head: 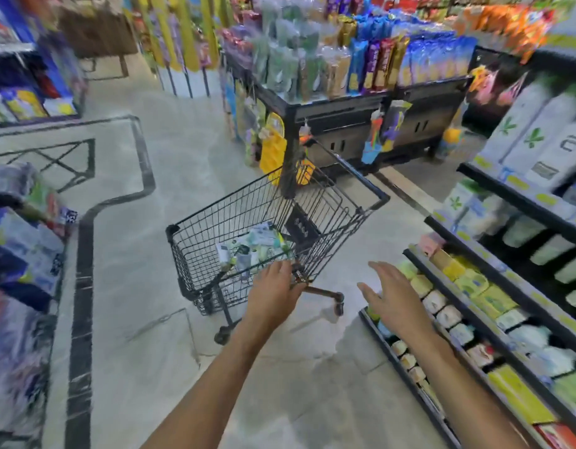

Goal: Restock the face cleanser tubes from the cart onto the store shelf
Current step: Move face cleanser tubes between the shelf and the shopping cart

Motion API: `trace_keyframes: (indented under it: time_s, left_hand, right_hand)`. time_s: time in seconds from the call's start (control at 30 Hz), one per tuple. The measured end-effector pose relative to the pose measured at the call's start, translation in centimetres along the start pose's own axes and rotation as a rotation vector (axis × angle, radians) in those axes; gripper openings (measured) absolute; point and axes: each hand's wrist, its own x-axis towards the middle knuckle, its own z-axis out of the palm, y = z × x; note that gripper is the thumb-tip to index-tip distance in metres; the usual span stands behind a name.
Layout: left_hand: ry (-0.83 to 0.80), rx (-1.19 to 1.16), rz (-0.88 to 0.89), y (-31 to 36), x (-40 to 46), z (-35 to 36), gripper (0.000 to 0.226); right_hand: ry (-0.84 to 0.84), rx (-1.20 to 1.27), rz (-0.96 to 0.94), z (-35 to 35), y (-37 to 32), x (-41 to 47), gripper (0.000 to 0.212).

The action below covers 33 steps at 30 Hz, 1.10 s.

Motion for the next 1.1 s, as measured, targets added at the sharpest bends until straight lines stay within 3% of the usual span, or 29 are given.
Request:
trace_keyframes:
  time_s: [0.3, 0.7, 1.1]
  left_hand:
    - [-0.012, 0.008, -0.222, -10.5, 3.1, -0.2, 0.059]
    - [-0.120, -0.016, -0.415, -18.6, 17.4, 2.0, 0.056]
    - [-0.403, -0.135, -0.577, -29.5, 29.7, 12.4, 0.053]
  right_hand:
    - [-0.157, -0.018, -0.119, 6.5, -7.4, 10.2, 0.059]
    - [-0.347, -0.021, -0.128, 13.1, -10.2, 29.5, 0.055]
    - [-0.693, -0.081, 0.141, 29.8, -8.9, 43.6, 0.049]
